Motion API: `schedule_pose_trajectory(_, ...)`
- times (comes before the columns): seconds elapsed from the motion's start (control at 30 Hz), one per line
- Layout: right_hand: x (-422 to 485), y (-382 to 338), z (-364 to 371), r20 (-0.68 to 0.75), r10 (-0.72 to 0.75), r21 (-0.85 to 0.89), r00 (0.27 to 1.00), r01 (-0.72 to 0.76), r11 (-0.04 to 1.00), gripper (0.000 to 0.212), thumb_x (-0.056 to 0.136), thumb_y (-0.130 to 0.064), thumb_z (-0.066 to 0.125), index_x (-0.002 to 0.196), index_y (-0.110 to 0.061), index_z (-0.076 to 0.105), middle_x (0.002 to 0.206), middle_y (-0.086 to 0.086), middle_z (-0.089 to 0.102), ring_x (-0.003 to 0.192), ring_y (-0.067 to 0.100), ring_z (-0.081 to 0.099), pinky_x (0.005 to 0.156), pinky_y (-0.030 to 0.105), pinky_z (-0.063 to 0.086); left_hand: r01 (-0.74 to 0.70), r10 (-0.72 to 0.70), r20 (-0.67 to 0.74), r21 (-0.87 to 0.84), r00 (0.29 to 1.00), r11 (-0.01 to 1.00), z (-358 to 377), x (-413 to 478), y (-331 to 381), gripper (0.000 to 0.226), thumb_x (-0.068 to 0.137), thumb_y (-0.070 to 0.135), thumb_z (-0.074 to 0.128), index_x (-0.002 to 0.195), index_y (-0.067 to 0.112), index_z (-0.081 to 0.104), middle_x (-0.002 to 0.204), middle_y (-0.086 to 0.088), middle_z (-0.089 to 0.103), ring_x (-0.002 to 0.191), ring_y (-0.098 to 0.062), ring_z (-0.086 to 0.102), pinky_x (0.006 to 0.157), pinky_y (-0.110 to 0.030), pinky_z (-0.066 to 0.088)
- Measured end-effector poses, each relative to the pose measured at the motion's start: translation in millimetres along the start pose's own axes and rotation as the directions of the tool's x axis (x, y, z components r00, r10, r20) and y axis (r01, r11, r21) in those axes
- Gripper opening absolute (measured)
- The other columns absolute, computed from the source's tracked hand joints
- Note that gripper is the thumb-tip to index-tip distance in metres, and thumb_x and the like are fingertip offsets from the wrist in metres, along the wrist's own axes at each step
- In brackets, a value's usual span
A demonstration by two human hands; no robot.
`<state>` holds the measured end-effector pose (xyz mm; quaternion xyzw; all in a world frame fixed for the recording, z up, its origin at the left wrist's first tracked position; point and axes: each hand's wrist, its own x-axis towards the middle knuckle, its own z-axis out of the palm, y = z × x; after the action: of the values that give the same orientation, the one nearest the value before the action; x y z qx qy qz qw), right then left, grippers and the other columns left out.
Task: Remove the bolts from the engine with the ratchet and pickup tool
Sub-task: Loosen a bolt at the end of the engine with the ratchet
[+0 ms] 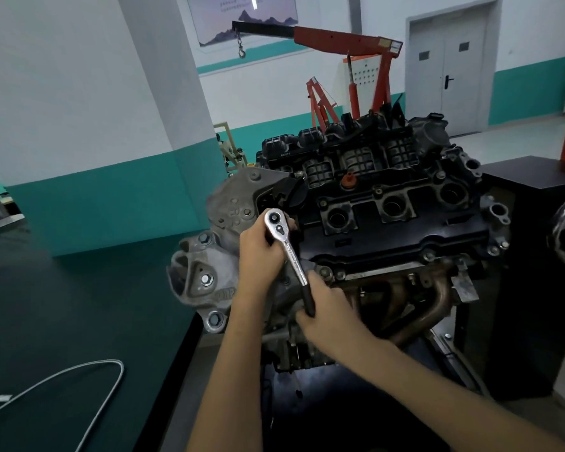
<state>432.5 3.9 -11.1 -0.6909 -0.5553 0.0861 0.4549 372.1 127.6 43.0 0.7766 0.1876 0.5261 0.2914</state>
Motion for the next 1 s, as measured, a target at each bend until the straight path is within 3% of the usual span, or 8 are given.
schedule_pose_trajectory(0.1,11.8,8.1,-44.8,0.089,-0.062,-0.217,0.994,0.08,0.973,0.024,0.08,-0.015,0.057,0.096,-0.025,0.043,0.069,-0.006,0.047,0.07,0.025,0.059,0.061,0.032,0.047,-0.06,0.062,0.081,-0.03,0.995,0.998,-5.2,3.4,1.1,0.026,0.088,-0.004,0.055,0.096,0.018,0.066,0.097,0.01,0.071,0.087,-0.007,0.064,0.075,-0.018,0.049)
schedule_pose_trajectory(0.2,46.3,8.8,-109.6,0.136,-0.155,-0.686,0.979,0.206,0.698,0.027,0.084,-0.023,0.056,0.108,-0.026,0.043,0.075,-0.001,0.045,0.08,0.032,0.062,0.061,0.03,0.037,-0.054,0.059,0.186,-0.035,0.981,0.998,-9.7,6.7,1.8,0.024,0.093,0.001,0.055,0.101,0.02,0.068,0.099,0.014,0.07,0.096,0.0,0.062,0.082,-0.012,0.045)
schedule_pose_trajectory(0.33,70.7,-2.8,-140.7,0.083,-0.252,-0.787,0.964,0.218,0.577,0.026,0.085,-0.023,0.055,0.11,-0.025,0.047,0.073,0.001,0.048,0.076,0.033,0.058,0.06,0.031,0.033,-0.031,0.027,0.127,0.027,0.992,0.999,-5.4,5.1,0.7,0.012,0.095,0.008,0.056,0.099,0.012,0.067,0.09,0.006,0.069,0.088,-0.001,0.062,0.08,-0.016,0.047)
schedule_pose_trajectory(0.53,10.7,13.6,-48.8,-0.014,-0.01,-0.273,1.0,0.006,0.962,0.019,0.08,-0.016,0.059,0.089,-0.025,0.045,0.067,-0.005,0.045,0.067,0.018,0.059,0.057,0.026,0.043,-0.022,0.02,0.016,0.149,1.0,0.989,2.1,4.7,-3.1,0.016,0.089,0.0,0.053,0.09,0.013,0.063,0.068,0.005,0.063,0.062,-0.01,0.058,0.06,-0.025,0.046)
schedule_pose_trajectory(0.6,-1.7,8.7,-11.5,-0.043,0.01,-0.023,0.999,-0.011,1.0,0.024,0.079,-0.01,0.059,0.079,-0.028,0.043,0.06,-0.008,0.047,0.05,0.003,0.049,0.048,0.014,0.038,-0.011,0.006,0.037,0.13,0.999,0.991,2.3,2.9,-3.1,0.024,0.085,-0.001,0.05,0.088,0.017,0.065,0.077,-0.004,0.068,0.075,-0.025,0.063,0.072,-0.039,0.05)
schedule_pose_trajectory(0.73,-5.9,-3.8,18.3,-0.065,0.046,0.115,0.997,-0.039,0.993,0.025,0.081,-0.008,0.055,0.104,-0.016,0.048,0.065,-0.004,0.049,0.058,0.013,0.05,0.058,0.03,0.048,-0.057,0.056,0.036,0.04,0.998,0.998,-2.4,1.4,0.1,0.024,0.088,0.001,0.059,0.083,0.023,0.065,0.083,0.007,0.072,0.083,-0.006,0.066,0.075,-0.019,0.05)
schedule_pose_trajectory(0.9,16.0,14.5,-52.9,0.053,-0.058,-0.271,0.997,0.071,0.96,0.023,0.081,-0.016,0.059,0.101,-0.021,0.048,0.08,0.005,0.058,0.075,0.03,0.061,0.066,0.038,0.052,-0.103,0.107,0.139,-0.036,0.985,0.994,-8.1,5.5,2.4,0.03,0.086,-0.01,0.054,0.101,0.013,0.066,0.105,0.008,0.07,0.101,-0.01,0.063,0.089,-0.022,0.049)
schedule_pose_trajectory(1.0,47.9,15.4,-108.0,0.121,-0.177,-0.676,0.977,0.211,0.706,0.032,0.085,-0.021,0.058,0.115,-0.023,0.045,0.09,0.008,0.063,0.083,0.032,0.062,0.063,0.032,0.041,-0.066,0.07,0.184,-0.024,0.981,0.997,-9.7,6.0,2.6,0.021,0.094,0.004,0.056,0.098,0.021,0.068,0.098,0.015,0.07,0.1,-0.001,0.061,0.086,-0.017,0.046)
